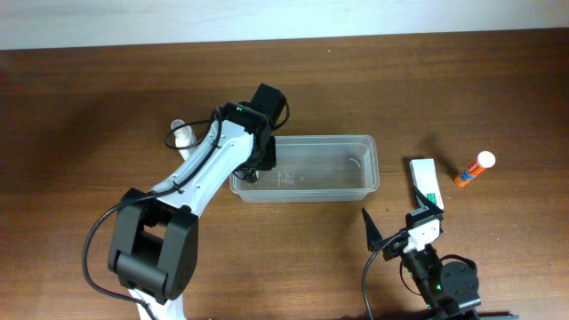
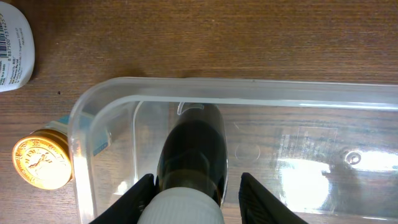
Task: Pack container
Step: 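Release the brown bottle in the container and withdraw left gripper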
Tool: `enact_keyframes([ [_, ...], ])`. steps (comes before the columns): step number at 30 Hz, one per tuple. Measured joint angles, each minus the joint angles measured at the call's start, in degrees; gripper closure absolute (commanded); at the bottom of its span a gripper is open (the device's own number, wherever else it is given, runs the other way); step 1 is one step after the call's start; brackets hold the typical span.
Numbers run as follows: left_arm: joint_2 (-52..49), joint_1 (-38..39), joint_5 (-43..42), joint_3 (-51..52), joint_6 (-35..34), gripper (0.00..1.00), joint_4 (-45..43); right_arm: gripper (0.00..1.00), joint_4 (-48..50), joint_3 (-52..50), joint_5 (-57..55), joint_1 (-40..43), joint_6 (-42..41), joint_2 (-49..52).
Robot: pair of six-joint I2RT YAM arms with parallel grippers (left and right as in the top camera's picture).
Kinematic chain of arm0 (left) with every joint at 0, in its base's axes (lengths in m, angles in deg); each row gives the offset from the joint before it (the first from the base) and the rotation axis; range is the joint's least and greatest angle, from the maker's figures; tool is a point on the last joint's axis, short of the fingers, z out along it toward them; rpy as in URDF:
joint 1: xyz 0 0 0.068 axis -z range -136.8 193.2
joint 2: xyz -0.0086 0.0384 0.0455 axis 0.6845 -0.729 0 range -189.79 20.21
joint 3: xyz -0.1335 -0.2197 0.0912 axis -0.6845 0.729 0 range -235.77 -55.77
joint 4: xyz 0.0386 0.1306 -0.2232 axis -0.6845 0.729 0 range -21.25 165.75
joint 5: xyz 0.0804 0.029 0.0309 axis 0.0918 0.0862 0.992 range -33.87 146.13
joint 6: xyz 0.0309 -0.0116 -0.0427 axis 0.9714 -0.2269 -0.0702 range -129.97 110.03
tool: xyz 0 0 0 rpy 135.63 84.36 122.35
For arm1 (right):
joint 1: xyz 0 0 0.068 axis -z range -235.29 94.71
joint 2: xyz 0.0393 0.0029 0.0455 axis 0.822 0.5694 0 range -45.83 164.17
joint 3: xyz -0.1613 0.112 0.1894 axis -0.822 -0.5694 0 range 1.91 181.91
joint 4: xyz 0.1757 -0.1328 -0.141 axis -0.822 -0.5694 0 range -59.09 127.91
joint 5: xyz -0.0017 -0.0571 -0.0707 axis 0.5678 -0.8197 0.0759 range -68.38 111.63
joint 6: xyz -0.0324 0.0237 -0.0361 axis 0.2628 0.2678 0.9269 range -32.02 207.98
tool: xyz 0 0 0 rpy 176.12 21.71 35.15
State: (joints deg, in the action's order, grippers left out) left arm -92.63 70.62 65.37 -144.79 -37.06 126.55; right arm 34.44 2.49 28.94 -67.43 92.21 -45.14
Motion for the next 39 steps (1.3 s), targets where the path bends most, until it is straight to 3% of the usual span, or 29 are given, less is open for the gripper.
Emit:
enact_keyframes([
  [13,1.16,0.00,0.04,-0.02,0.04,0.54,0.00,0.02,-0.02,0.00,0.00,0.00,0.02,0.00],
  [29,19.89,-0.02,7.43,-0.66,4.39,0.54,0.00,0.02,0.00,0.00,0.00,0.00,0.00,0.00],
  [31,21.66,-0.13,9.11,-0.76,7.04,0.43,0.00,0.02,0.00,0.00,0.00,0.00,0.02,0.00],
  [39,24.13,-5.99,12.74,-0.87,14.47,0.26,1.03,0.02,0.00,0.00,0.00,0.00,0.02,0.00],
])
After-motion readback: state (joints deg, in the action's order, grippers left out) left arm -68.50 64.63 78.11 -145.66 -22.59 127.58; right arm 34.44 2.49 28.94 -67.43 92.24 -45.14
